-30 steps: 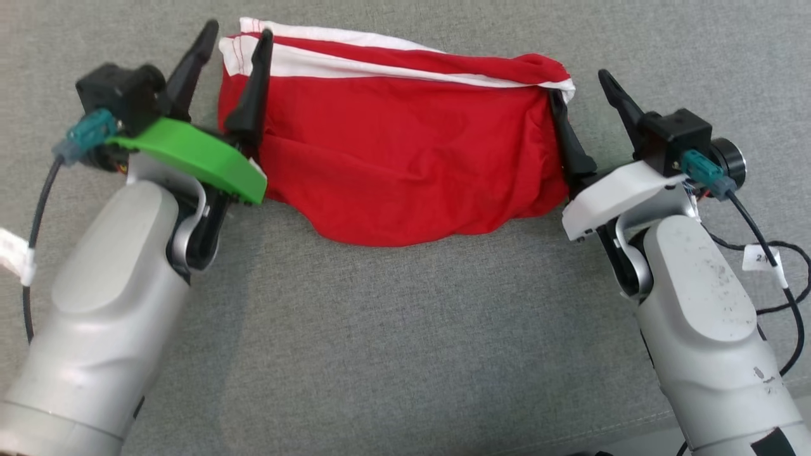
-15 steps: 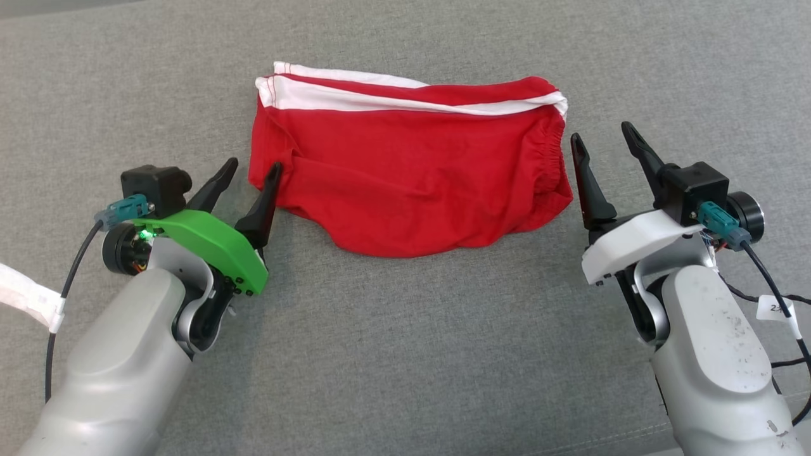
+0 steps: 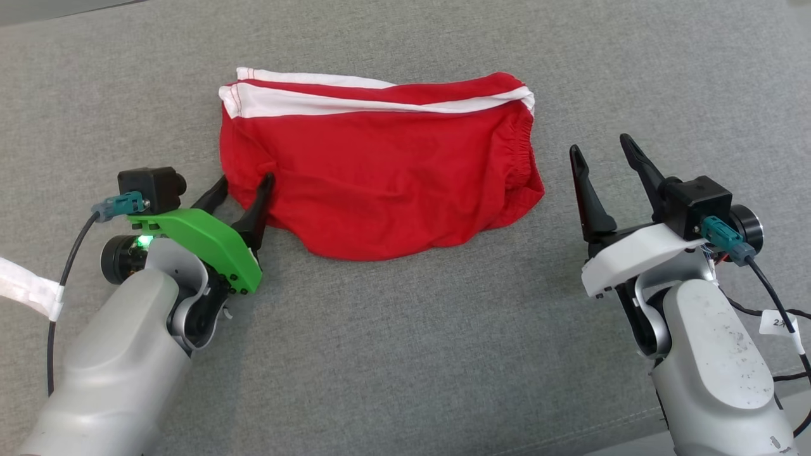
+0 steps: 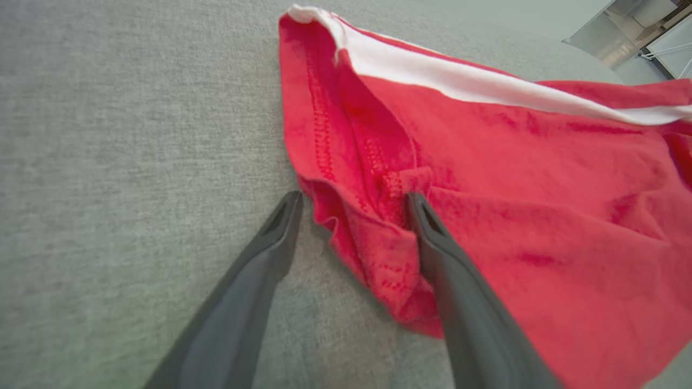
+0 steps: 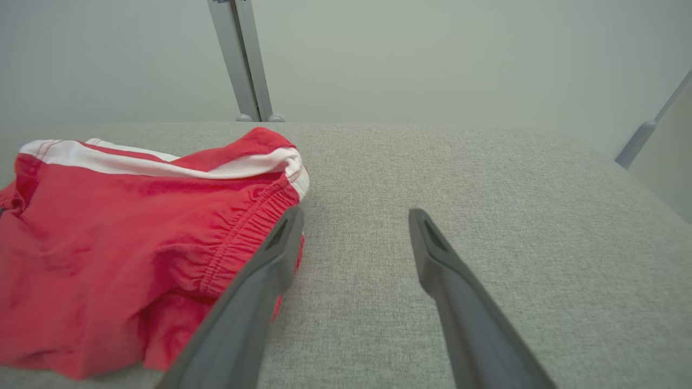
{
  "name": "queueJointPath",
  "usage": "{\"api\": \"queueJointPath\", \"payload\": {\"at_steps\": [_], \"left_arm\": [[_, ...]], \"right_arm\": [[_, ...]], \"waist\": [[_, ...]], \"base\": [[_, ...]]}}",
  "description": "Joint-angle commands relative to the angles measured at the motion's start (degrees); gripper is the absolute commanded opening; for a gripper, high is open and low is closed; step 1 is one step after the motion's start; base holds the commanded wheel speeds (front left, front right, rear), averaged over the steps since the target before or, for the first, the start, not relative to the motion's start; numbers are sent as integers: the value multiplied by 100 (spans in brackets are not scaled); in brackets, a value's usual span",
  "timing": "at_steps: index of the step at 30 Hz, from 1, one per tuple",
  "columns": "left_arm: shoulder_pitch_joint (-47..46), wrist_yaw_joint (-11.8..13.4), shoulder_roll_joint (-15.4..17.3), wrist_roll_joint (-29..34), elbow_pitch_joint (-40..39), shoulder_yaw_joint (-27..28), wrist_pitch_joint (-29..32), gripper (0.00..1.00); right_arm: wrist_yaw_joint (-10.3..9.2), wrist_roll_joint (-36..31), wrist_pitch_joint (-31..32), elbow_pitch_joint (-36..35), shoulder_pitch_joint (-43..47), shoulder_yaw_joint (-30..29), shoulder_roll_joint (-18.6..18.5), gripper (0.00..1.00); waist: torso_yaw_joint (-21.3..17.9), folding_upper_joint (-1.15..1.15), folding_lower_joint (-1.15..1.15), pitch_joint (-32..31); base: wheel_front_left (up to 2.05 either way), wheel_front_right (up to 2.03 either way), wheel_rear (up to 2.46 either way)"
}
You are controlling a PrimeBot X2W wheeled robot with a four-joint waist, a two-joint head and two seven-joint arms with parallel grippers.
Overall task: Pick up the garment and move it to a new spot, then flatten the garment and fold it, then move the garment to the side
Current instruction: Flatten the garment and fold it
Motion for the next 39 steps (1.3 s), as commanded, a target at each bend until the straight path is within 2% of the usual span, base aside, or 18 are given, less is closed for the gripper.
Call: {"api": "queueJointPath", "payload": {"at_steps": [1, 2, 9, 17, 23, 29, 31, 32, 34, 39], "left_arm": [[72, -5, -64, -32, 56, -91, 63, 3], [82, -8, -74, -52, 35, -89, 9, 0], [195, -14, -66, -107, -138, 4, -546, 0], [898, -3, -96, -205, -586, 49, -957, 0], [1630, 182, -153, -287, -952, 110, -1066, 0], [2016, 313, -274, -313, -1068, 227, -1107, 0], [2076, 347, -305, -247, -1090, 313, -1130, 45], [2099, 372, -306, -188, -1095, 335, -1135, 100], [2129, 406, -320, -69, -1128, 415, -1140, 100], [2341, 542, -376, 613, -1498, 1046, -1129, 100]], "right_arm": [[-8, 40, -10, -29, 56, -6, -19, 100], [-8, 43, -17, -22, 66, -10, -19, 100], [-8, 20, -22, 50, 151, -74, -18, 100], [-8, -96, 32, 127, 438, -306, -19, 100], [-8, -60, 111, 168, 726, -384, -21, 100], [-8, 9, 157, 197, 904, -363, -21, 100], [-8, 27, 168, 210, 941, -352, -20, 100], [-8, 30, 168, 219, 955, -346, -20, 100], [-8, 41, 170, 235, 978, -338, -20, 100], [-8, 41, 158, 283, 1000, -352, -20, 100]], "waist": [[-20, 0, 0, -5], [-21, 0, 0, -19], [87, 0, 0, -217], [490, 0, 0, -715], [717, 0, 0, -1045], [779, 0, 0, -1186], [777, 0, 0, -1215], [773, 0, 0, -1227], [764, 0, 0, -1252], [751, 0, 0, -1333]], "base": [[0, 0, 0], [0, 0, 0], [0, 0, 0], [0, 0, 0], [0, 0, 0], [0, 0, 0], [0, 0, 0], [0, 0, 0], [0, 0, 0], [0, 0, 0]]}}
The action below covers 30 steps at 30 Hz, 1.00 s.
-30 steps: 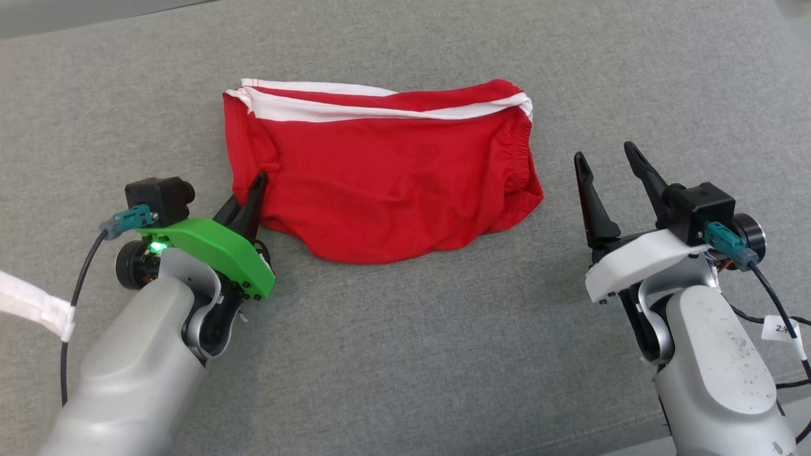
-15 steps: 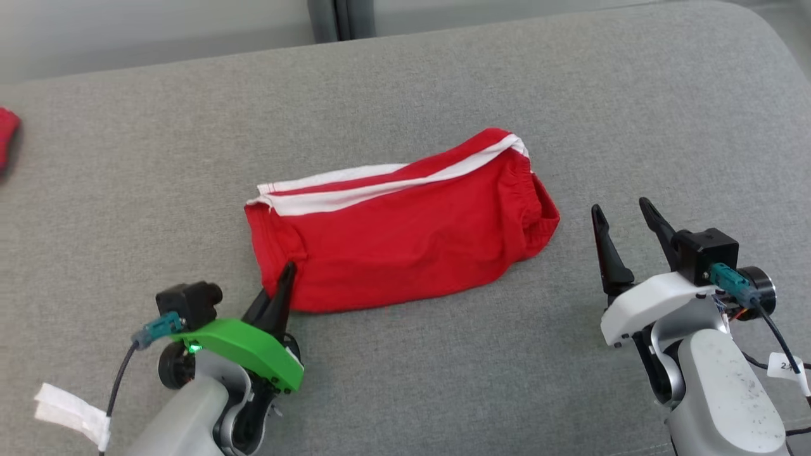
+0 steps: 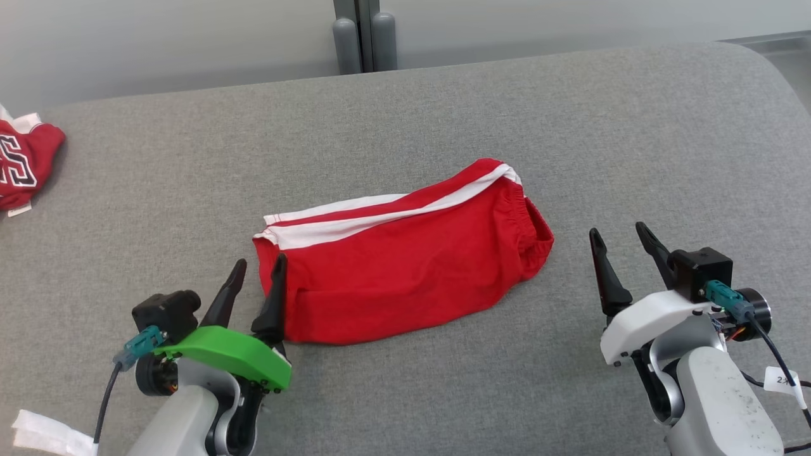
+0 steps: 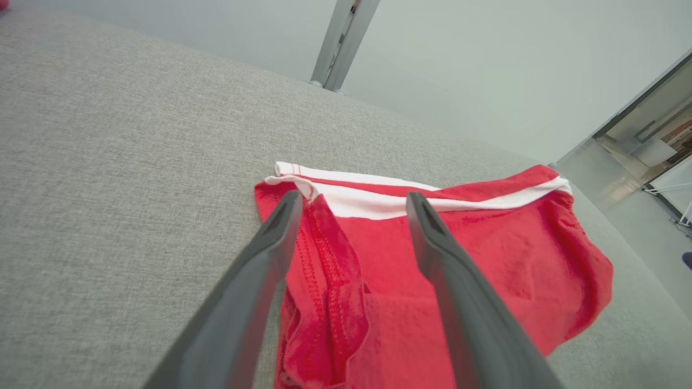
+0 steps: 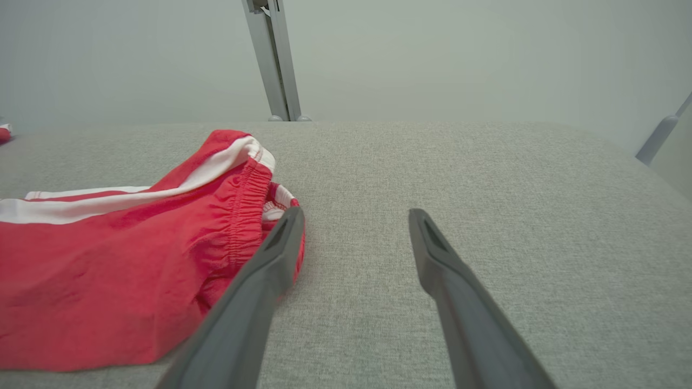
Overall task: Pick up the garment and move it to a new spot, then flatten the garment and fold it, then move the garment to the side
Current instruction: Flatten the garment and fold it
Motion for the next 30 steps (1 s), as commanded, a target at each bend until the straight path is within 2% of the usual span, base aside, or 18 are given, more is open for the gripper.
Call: {"api": "queueJointPath", "payload": {"at_steps": [1, 8, 14, 21, 30], "left_arm": [[186, 44, -3, 260, -107, 137, 0, 100], [833, 57, -277, 1216, -809, 999, -2, 100], [1303, -47, -614, 1662, -1148, 1522, -4, 100], [1477, -250, -923, 2013, -1192, 1858, -3, 100], [1453, -412, -1151, 2264, -1159, 2100, -3, 100]], "right_arm": [[-8, 19, -8, 22, 68, -11, -21, 100], [-8, 24, 127, 142, -172, 110, -19, 100], [-8, -69, 480, 542, -622, 396, -20, 100], [-8, -445, 942, 1398, -1206, 492, -22, 100], [-8, -1008, 1140, 2322, -1549, 123, -25, 100]], "waist": [[0, 0, 0, -38], [112, 0, 0, -129], [344, 0, 0, -87], [711, 0, 0, 20], [918, 0, 0, 132]], "base": [[0, 0, 0], [0, 0, 0], [0, 0, 0], [0, 0, 0], [0, 0, 0]]}}
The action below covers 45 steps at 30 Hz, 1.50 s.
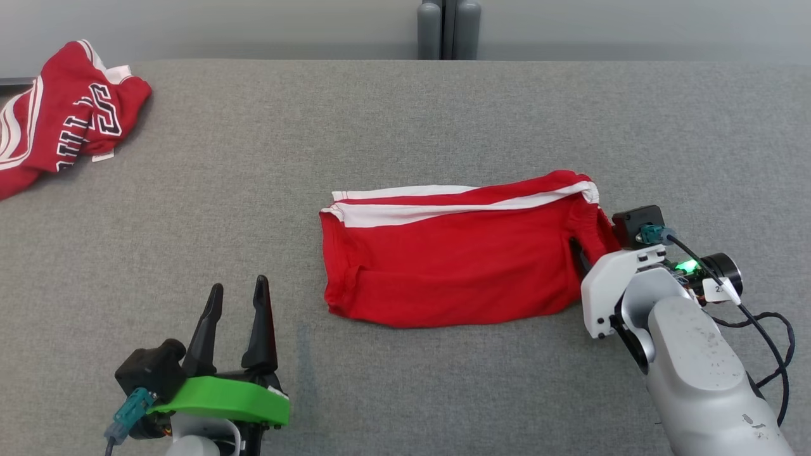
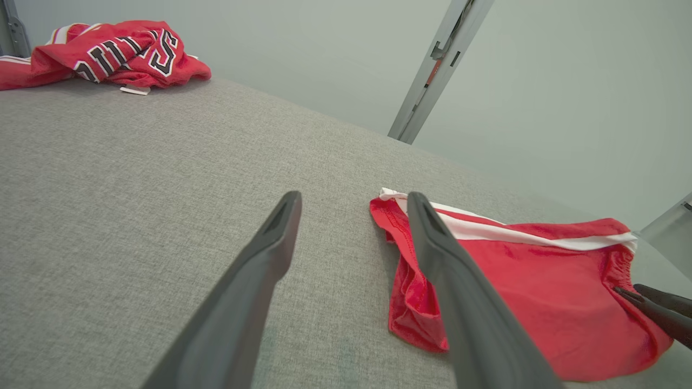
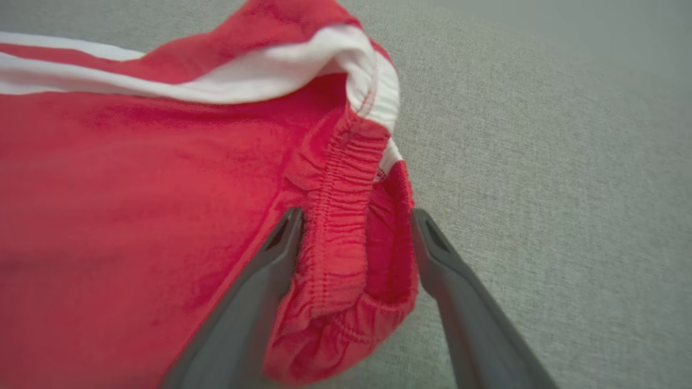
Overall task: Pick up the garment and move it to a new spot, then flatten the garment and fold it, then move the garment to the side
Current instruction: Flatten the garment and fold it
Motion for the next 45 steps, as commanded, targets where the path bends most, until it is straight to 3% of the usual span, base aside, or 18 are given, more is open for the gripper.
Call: {"api": "queueJointPath", "payload": {"at_steps": [1, 12, 19, 20, 21, 24, 25, 26, 31, 34, 40, 45], "left_arm": [[27, -43, -40, 65, 7, 31, -3, 100], [-4, -114, -110, 320, -70, 51, -3, 100], [-39, -138, -122, 338, -95, 43, -3, 100], [-47, -140, -122, 338, -95, 44, -3, 100], [-57, -143, -123, 333, -97, 48, -3, 100], [-72, -136, -124, 318, -85, 49, -3, 100], [-76, -137, -123, 314, -79, 46, -3, 100], [-78, -138, -123, 310, -72, 42, -3, 100], [-92, -142, -123, 316, -55, 29, -4, 100], [-24, -141, -123, 357, -83, 16, -4, 100], [72, -143, -121, 330, -82, -68, -4, 100], [93, -144, -122, 300, -75, -90, -4, 100]], "right_arm": [[-8, -77, -18, 119, -38, -89, -29, 100], [-10, -86, -372, 485, -157, -447, -39, 100], [-11, -185, -251, 704, -170, -635, -42, 100], [-11, -130, -240, 750, -181, -609, -42, 93], [-11, -93, -243, 792, -201, -573, -41, 50], [-11, 109, -254, 911, -246, -431, -36, 22], [-11, 238, -260, 959, -263, -370, -35, 4], [-11, 342, -265, 999, -286, -325, -37, 0], [-10, 868, -341, 1127, -437, -141, -31, 0], [-11, 990, -426, 1102, -631, -330, -37, 0], [-9, 1021, -221, 875, -468, -891, -430, 0], [-9, 1334, -68, 604, -326, -903, -287, 0]], "waist": [[42, 0, 0, 43], [11, 0, 0, 106], [-46, 0, 0, 148], [-50, 0, 0, 154], [-55, 0, 0, 159], [-67, 0, 0, 163], [-71, 0, 0, 161], [-76, 0, 0, 157], [-133, 0, 0, 103], [-260, 0, 0, -5], [-421, 0, 0, -128], [-453, 0, 0, -146]], "base": [[0, 0, 0], [0, 0, 0], [0, 0, 0], [0, 0, 0], [0, 0, 0], [0, 0, 0], [0, 0, 0], [0, 0, 0], [0, 0, 0], [0, 0, 0], [0, 0, 0], [0, 0, 0]]}}
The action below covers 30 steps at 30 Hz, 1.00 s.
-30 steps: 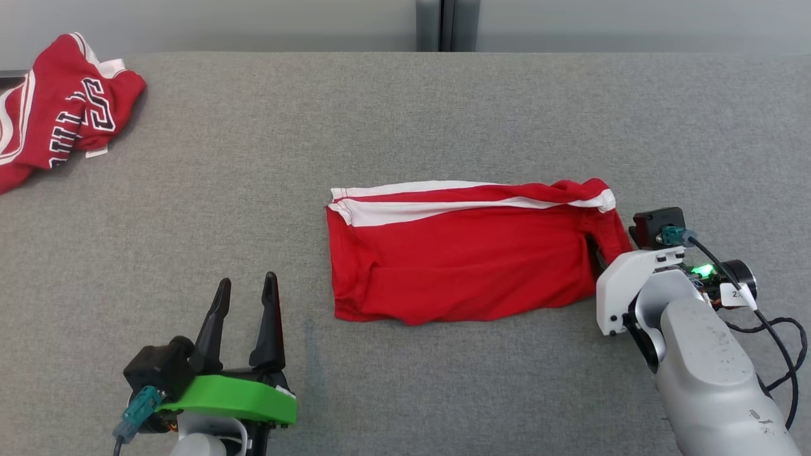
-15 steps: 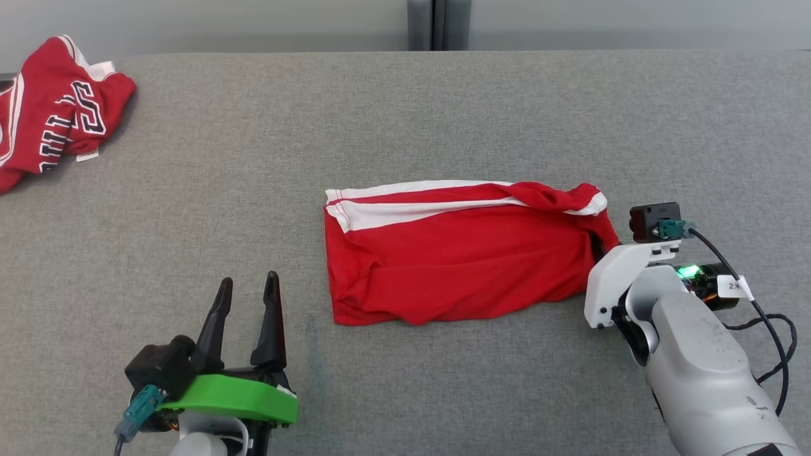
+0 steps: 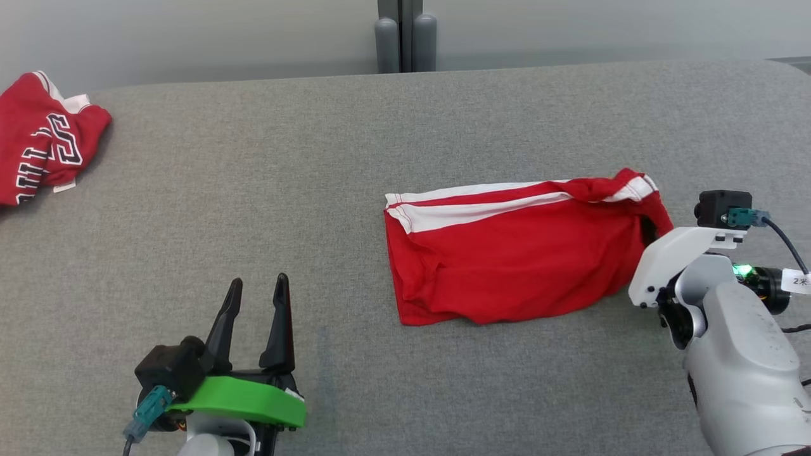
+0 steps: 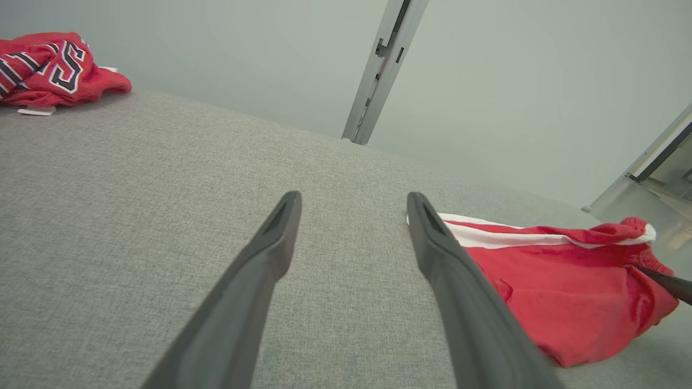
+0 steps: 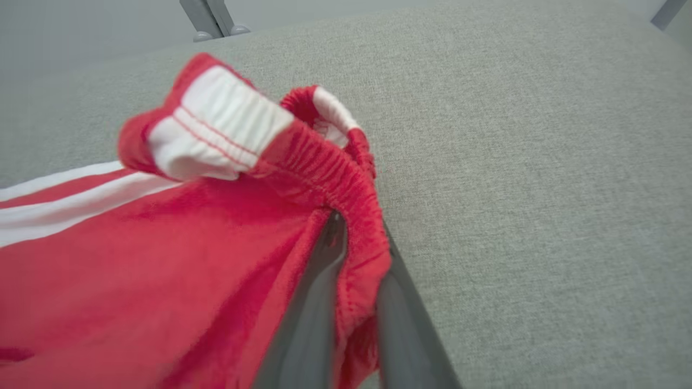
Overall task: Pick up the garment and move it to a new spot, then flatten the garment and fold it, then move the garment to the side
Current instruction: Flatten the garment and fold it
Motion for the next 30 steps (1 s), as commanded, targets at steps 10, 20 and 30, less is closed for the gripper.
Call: {"api": "queueJointPath", "payload": {"at_steps": [10, 20, 30], "left_arm": [[103, -14, 8, -14, -8, -92, -4, 100], [127, -14, 8, -60, -54, -198, -4, 100], [53, -14, 8, -141, -41, -292, -4, 100]], "right_arm": [[-8, 1171, 302, -1225, 344, 1156, 268, 0], [-8, 2150, 322, -1543, 419, 2467, 272, 0], [-8, 2476, -50, -653, 41, 3278, 273, 14]], "waist": [[153, 0, 0, -86], [547, 0, 0, -135], [792, 0, 0, -66]], "base": [[0, 0, 0], [0, 0, 0], [0, 0, 0]]}}
